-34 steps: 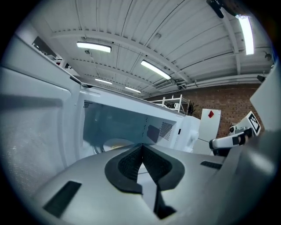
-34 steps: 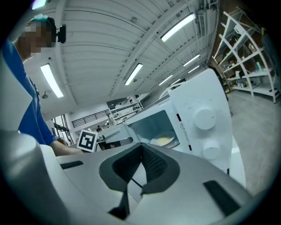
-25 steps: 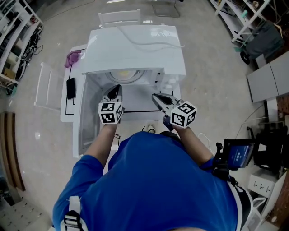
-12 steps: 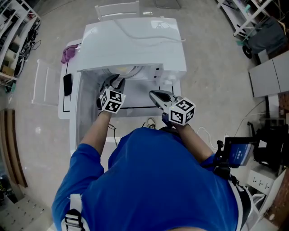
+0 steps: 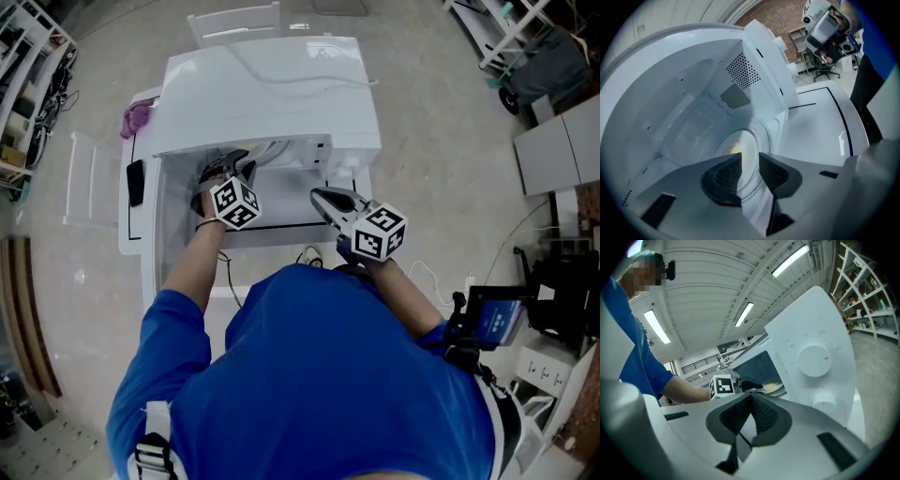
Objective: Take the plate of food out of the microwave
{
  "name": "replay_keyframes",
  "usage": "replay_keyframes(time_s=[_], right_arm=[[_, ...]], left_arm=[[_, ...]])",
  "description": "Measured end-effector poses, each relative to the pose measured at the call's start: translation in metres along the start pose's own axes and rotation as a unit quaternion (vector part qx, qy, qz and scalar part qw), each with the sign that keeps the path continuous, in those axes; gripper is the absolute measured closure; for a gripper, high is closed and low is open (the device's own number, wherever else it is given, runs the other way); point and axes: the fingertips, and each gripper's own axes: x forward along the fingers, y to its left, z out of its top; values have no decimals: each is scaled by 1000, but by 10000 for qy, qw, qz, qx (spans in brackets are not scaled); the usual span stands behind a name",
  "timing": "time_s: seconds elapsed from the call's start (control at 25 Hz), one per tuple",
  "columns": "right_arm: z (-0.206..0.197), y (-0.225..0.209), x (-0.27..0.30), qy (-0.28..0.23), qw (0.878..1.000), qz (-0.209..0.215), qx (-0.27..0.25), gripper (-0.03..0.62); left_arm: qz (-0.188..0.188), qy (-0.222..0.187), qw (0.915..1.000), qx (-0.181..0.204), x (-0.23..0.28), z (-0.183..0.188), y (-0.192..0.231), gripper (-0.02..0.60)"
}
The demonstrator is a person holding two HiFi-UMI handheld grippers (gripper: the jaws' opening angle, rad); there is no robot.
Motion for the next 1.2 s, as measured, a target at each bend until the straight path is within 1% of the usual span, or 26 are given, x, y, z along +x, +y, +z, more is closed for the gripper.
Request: replay_keyframes(time_s=[0.16, 0.44, 0.52, 0.64, 0.88, 1.2], right_arm=[[3, -1, 0, -35, 10000, -5, 1, 591], [9, -1, 1, -89, 10000, -2, -20, 591], [11, -1, 1, -105, 9999, 1, -27, 591], [11, -2, 0, -108, 9999, 3, -34, 591], [7, -5, 0, -60, 10000, 3, -17, 591], [-1, -6, 5, 40, 9999, 83, 81, 591]], left_arm=[[-94, 149, 9991, 398, 7, -1, -3, 474], [-110, 233, 9963, 820, 13, 0, -2, 477], [-157, 242, 9956, 896, 14, 1, -4, 498], [-193, 220, 9957, 881, 13, 0, -10, 551], [-163, 132, 9967, 780, 9, 0, -12, 554], [-123, 36, 9976, 685, -8, 4, -21, 554]])
